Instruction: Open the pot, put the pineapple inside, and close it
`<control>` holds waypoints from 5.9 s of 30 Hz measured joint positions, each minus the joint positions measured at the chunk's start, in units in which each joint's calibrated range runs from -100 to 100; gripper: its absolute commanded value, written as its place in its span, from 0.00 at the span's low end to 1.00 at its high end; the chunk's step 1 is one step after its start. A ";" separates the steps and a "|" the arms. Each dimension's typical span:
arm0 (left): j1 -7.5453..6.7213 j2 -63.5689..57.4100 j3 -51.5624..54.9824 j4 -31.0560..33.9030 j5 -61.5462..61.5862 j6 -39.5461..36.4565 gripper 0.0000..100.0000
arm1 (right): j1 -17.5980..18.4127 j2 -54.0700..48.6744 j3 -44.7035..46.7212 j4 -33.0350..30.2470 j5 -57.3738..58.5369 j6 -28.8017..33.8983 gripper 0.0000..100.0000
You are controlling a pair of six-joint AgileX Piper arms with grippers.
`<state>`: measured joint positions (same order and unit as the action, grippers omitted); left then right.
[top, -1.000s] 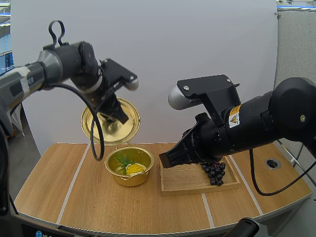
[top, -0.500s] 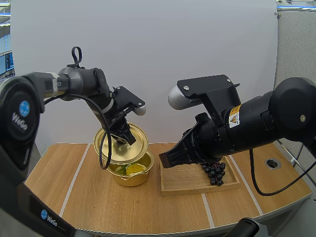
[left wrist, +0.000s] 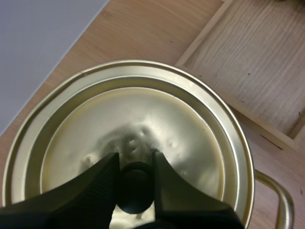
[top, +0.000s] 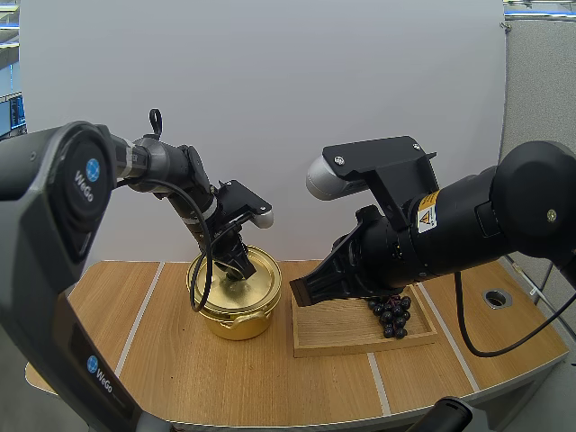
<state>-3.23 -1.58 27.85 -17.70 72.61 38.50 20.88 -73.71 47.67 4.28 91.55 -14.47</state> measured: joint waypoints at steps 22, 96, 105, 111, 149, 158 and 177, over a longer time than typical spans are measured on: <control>3.63 7.17 -8.75 -5.10 17.14 4.31 0.00 | 0.00 0.00 0.00 0.00 0.00 0.00 0.00; 1.88 -44.21 -19.49 -2.84 26.57 -2.89 0.83 | 0.00 0.00 0.00 0.00 0.00 0.00 0.00; 1.88 -56.47 -19.49 -2.84 26.92 -11.08 0.00 | -0.37 0.00 0.00 0.00 0.00 0.00 0.00; 1.88 -60.10 -17.07 -2.72 26.92 -17.53 0.00 | -3.31 0.00 0.00 0.00 -1.28 0.00 0.00; 2.63 -97.76 29.40 -3.28 -24.71 -31.91 0.00 | -21.32 -26.07 2.06 -4.60 -36.30 8.07 0.00; 3.29 -97.83 36.45 -3.40 -32.20 -34.24 0.00 | -21.77 -26.07 13.18 -2.56 -42.42 4.67 0.00; 3.29 -98.12 62.23 -3.40 -50.60 -31.80 0.00 | -20.79 -25.96 46.22 0.86 -67.39 0.17 0.00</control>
<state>0.06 -99.70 90.08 -21.09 22.01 6.70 0.09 -99.68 93.89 5.15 24.16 -14.30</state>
